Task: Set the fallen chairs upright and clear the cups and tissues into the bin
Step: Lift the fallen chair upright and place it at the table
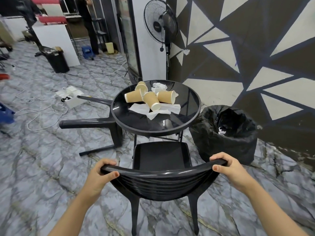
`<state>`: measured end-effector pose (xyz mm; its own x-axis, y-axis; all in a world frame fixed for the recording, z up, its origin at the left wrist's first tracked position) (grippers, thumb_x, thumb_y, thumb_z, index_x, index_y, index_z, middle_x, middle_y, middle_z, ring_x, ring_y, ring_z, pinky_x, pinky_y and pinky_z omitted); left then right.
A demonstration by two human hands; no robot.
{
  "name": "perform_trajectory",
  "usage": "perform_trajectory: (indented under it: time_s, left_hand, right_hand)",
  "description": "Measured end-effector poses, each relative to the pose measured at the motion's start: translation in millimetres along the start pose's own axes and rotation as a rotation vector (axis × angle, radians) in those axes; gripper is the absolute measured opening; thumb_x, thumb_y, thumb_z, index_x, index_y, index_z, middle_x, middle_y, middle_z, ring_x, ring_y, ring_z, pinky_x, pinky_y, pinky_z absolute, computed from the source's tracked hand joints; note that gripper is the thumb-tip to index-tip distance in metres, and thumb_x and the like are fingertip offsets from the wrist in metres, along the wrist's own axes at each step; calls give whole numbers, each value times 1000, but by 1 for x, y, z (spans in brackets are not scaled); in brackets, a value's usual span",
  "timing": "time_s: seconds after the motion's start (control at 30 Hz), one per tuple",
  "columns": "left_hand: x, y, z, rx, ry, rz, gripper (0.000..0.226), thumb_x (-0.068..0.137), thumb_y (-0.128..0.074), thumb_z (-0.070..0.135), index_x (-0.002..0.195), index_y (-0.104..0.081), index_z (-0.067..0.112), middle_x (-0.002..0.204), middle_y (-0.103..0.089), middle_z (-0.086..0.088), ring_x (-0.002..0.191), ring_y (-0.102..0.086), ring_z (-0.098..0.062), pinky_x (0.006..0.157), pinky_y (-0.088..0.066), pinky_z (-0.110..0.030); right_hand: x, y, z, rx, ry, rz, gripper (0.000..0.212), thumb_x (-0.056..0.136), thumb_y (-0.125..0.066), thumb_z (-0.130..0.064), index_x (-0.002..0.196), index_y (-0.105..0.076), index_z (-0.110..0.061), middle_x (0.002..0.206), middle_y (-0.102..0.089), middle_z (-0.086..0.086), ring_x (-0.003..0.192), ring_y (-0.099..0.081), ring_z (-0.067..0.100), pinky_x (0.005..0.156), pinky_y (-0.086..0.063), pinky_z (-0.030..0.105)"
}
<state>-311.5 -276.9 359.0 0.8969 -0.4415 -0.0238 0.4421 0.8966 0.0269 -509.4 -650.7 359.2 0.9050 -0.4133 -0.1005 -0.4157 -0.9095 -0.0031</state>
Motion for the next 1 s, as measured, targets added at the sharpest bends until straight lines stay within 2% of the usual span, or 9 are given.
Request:
perform_trajectory:
  time_s: [0.1, 0.17, 0.23, 0.47, 0.6, 0.77, 0.83, 0.9, 1.0]
  left_hand:
    - [3, -4, 6, 4, -19, -7, 76, 27, -90, 50, 82, -59, 8, 87, -57, -3, 71, -60, -4, 64, -50, -14]
    - [6, -5, 6, -8, -5, -16, 74, 26, -90, 44, 81, -58, 6, 84, -59, 0, 70, -60, -2, 63, -49, -12]
    - [8, -1, 5, -25, 5, -1, 79, 23, -91, 49, 81, -59, 7, 82, -63, 5, 72, -62, -2, 65, -50, -13]
    - [10, 8, 5, 23, 13, 31, 81, 22, -88, 58, 83, -63, 11, 89, -62, -2, 78, -62, -8, 67, -51, -14]
    - [9, 7, 8, 92, 26, -5, 83, 23, -85, 62, 85, -63, 12, 91, -62, -6, 79, -61, -11, 68, -51, -14]
    - [5, 5, 9, 160, 46, -21, 87, 22, -84, 65, 88, -64, 12, 97, -63, -8, 84, -61, -13, 74, -51, -19]
    - [3, 6, 10, 198, 77, -25, 81, 26, -84, 63, 89, -66, 15, 100, -63, -9, 88, -61, -16, 80, -49, -25]
    - [1, 6, 13, 240, 112, -45, 63, 34, -83, 55, 87, -69, 22, 101, -64, -8, 88, -62, -16, 80, -49, -26]
    - [-3, 4, 19, 292, 122, -90, 51, 42, -83, 57, 83, -70, 30, 100, -66, -3, 88, -64, -12, 79, -51, -25]
  right_hand:
    - [-4, 2, 0, 55, -11, 1, 50, 33, -92, -44, 73, -72, -22, 84, -59, 5, 73, -58, 13, 63, -50, 17]
    - [-2, 3, 0, 48, -7, 7, 58, 26, -92, -50, 72, -71, -22, 79, -63, -2, 71, -60, 10, 61, -50, 16]
    - [3, -1, 1, 26, -12, 5, 62, 23, -91, -52, 73, -71, -22, 79, -62, -1, 70, -60, 9, 62, -50, 17]
    - [9, -8, -9, -17, -12, -22, 56, 29, -90, -50, 74, -72, -21, 74, -62, -1, 66, -59, 5, 61, -48, 13]
    - [3, -7, -8, -11, -12, 2, 65, 22, -90, -55, 74, -72, -21, 70, -63, -4, 65, -60, 5, 60, -49, 14]
    - [-5, -9, -8, 22, -53, 7, 56, 32, -93, -42, 76, -70, -17, 79, -58, 10, 64, -60, 8, 57, -49, 15]
    - [-7, -10, -8, 9, -73, 0, 63, 26, -94, -46, 77, -71, -17, 80, -58, 10, 64, -61, 8, 57, -50, 16]
    - [-10, -11, -9, -16, -99, -24, 73, 24, -93, -50, 85, -70, -16, 85, -59, 12, 69, -62, 10, 60, -51, 17]
    - [-13, -13, -20, -147, -156, -93, 87, 29, -84, -66, 101, -68, -20, 107, -64, 4, 95, -60, 12, 78, -46, 21]
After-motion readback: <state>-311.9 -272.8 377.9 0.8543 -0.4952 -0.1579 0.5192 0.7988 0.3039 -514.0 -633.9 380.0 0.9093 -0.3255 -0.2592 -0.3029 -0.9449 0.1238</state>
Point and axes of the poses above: each hand's wrist, its own x-axis towards the middle knuckle, its own y-axis out of the back of the hand, z = x × y, the point moved 9 cm from there along x, towards the middle knuckle
